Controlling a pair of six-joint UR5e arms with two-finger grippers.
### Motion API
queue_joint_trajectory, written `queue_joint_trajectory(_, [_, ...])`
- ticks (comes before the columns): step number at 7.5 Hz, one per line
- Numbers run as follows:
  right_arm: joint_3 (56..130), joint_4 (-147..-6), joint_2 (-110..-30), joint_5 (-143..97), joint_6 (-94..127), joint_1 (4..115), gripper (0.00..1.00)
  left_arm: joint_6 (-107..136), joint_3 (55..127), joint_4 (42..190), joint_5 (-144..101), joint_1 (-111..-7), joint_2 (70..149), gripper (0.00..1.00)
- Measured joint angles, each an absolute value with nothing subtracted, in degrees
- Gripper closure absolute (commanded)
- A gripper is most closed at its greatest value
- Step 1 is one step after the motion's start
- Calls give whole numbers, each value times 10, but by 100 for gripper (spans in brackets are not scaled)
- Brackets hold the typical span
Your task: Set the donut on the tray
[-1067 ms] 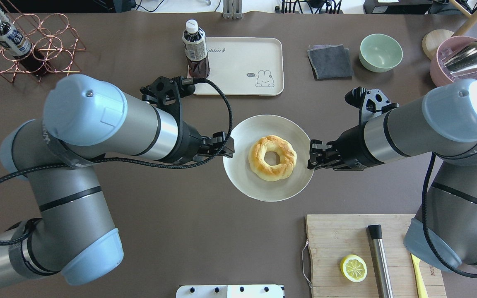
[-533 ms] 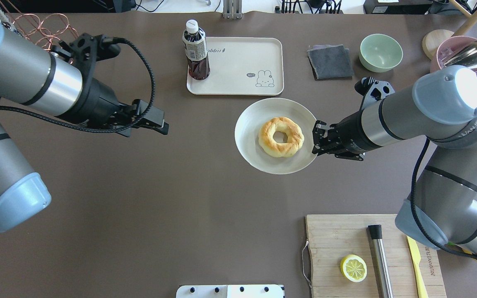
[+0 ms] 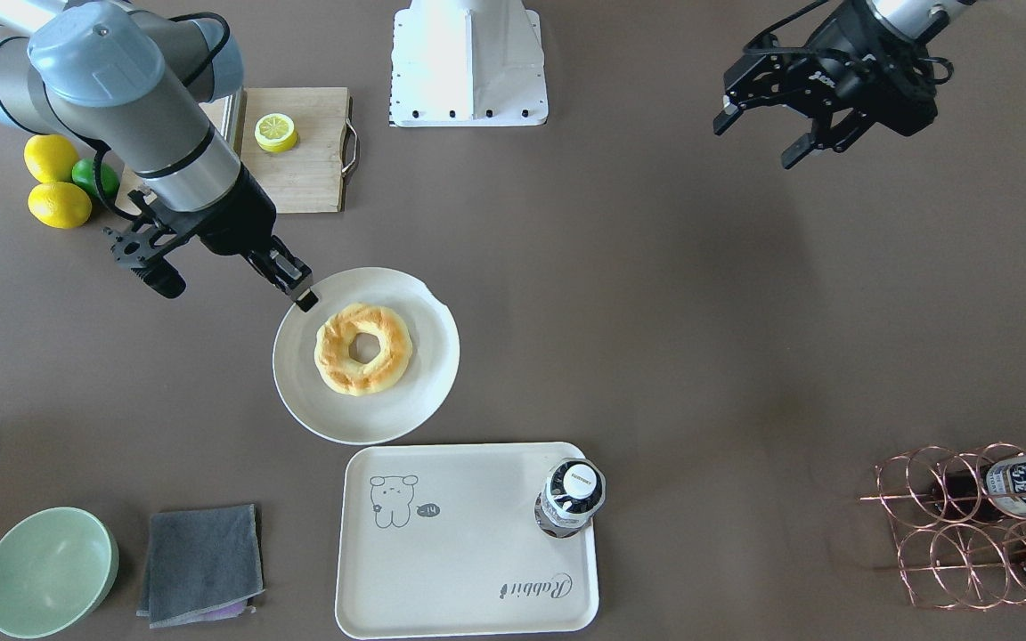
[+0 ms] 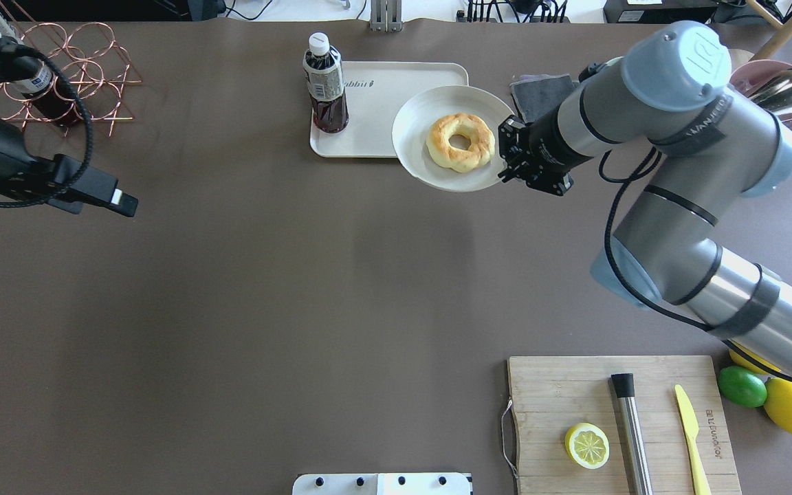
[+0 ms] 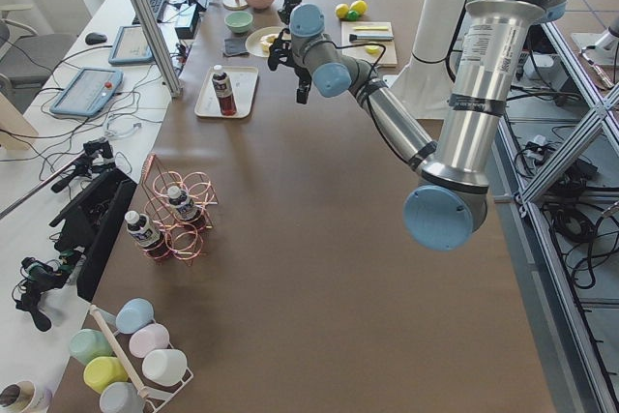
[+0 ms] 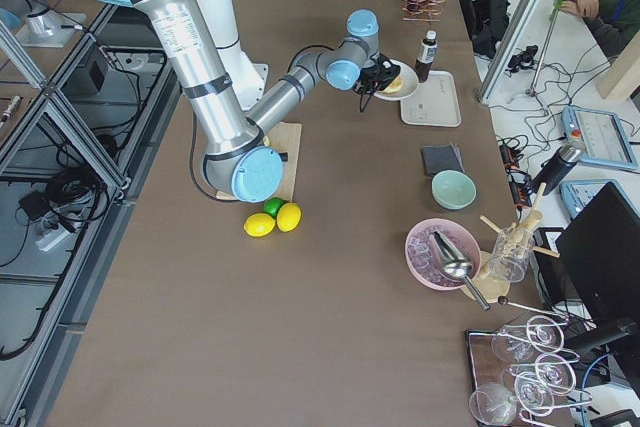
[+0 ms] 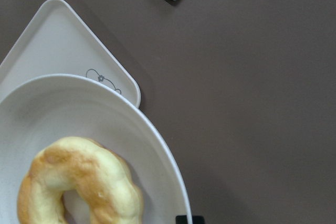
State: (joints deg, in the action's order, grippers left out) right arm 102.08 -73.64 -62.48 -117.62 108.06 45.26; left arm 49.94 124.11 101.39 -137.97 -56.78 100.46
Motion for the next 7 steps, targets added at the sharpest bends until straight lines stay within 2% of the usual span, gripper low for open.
queue_joint_trajectory(2, [883,-734,-515,-1156,1162,464,100,446,1238,1033,-1417,-613,957,1])
queue_joint_trajectory(4, [759,-714,-429,-1122,1232,461,100,436,1239,1038,-1425,-622,946,1])
queue_joint_trajectory(7, [619,-611,-373,-1054,1307,434,100,434,1244,1039,-1426,-625,939,1])
